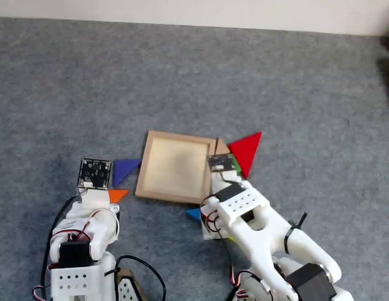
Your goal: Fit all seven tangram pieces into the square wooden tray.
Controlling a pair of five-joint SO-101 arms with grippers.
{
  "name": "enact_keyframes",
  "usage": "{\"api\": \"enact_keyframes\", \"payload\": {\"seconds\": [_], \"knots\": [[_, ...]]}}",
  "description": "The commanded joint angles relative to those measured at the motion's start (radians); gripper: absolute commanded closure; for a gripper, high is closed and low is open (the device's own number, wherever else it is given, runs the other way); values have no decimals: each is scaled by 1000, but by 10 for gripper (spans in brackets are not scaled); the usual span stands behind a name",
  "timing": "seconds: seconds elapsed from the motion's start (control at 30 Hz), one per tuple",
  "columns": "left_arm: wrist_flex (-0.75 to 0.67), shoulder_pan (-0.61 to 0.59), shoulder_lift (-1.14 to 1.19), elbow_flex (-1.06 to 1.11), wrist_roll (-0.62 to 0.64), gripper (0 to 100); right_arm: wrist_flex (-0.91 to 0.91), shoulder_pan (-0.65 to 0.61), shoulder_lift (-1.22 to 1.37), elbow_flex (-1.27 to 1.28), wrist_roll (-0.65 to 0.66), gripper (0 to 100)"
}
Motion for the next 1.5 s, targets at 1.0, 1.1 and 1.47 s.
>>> {"api": "enact_keyframes", "payload": {"seconds": [1.0, 1.1, 1.47], "knots": [[2, 8, -44, 19, -8, 995, -68, 108, 12, -28, -114, 591], [2, 8, -44, 19, -8, 995, -68, 110, 13, -28, -114, 591], [2, 8, -44, 19, -8, 995, -68, 93, 10, -25, -109, 632]]}}
